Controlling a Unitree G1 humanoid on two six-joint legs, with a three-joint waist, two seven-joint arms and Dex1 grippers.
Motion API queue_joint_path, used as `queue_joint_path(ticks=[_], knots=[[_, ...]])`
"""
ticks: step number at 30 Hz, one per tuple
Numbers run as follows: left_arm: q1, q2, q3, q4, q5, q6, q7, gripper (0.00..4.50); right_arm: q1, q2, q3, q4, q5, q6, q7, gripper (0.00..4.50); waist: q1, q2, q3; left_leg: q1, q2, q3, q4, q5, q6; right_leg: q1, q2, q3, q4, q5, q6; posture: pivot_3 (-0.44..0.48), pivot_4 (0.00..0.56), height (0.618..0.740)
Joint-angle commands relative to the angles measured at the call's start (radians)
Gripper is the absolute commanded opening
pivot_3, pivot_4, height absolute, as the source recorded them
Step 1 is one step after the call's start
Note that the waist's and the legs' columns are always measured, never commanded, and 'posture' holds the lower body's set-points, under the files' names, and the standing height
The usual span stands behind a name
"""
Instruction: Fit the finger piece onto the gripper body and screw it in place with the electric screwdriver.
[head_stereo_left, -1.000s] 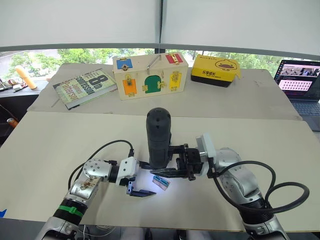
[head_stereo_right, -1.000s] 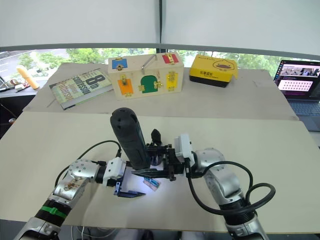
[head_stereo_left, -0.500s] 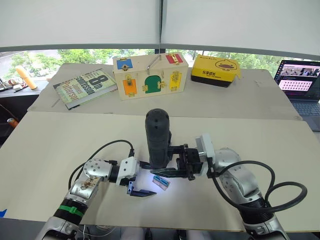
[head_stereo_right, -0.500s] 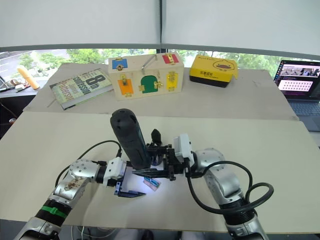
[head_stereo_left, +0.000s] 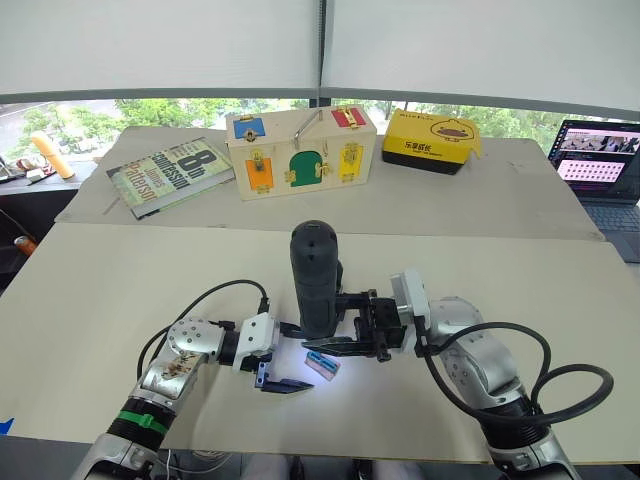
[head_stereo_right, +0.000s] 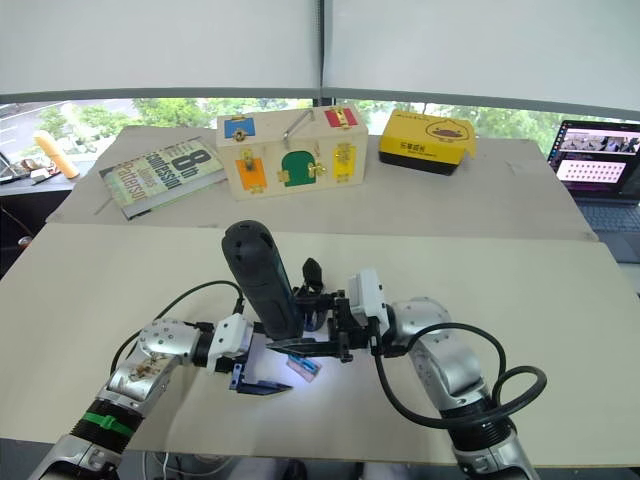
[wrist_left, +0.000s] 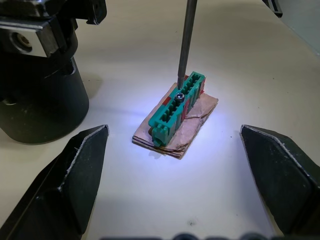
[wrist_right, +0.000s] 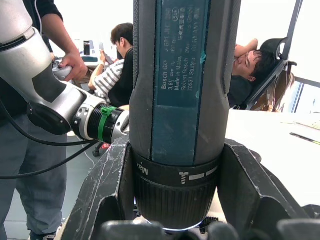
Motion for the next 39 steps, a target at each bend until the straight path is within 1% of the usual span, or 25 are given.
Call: queue_joint_path(ticks=[1, 21, 39], knots=[[0.023, -0.012, -0.045, 0.007, 0.019, 0.025, 0.007, 4.47, 0.0, 0.002, -0.008, -0.026, 0.018, -0.025, 0.005, 1.9, 0.0, 0.0, 0.0, 0.0, 0.0, 0.0, 0.0, 0.0, 0.0, 0.0, 0.0, 0.0, 0.0, 0.0, 0.0, 0.0, 0.15, 0.74], [0.021, -0.01, -0.05, -0.004, 0.015, 0.037, 0.016, 4.47, -0.004, 0.007, -0.011, -0.005, 0.005, -0.033, 0.005, 1.9, 0.0, 0.0, 0.0, 0.0, 0.0, 0.0, 0.0, 0.0, 0.0, 0.0, 0.0, 0.0, 0.0, 0.0, 0.0, 0.0, 0.15, 0.74], [0.03, -0.01, -0.042, 0.012, 0.015, 0.022, 0.024, 4.47, 0.004, -0.008, 0.013, 0.011, -0.026, -0.015, 0.001, 1.9, 0.0, 0.0, 0.0, 0.001, 0.0, 0.0, 0.0, 0.0, 0.0, 0.001, 0.0, 0.0, 0.0, 0.0, 0.0, 0.0, 0.15, 0.74]])
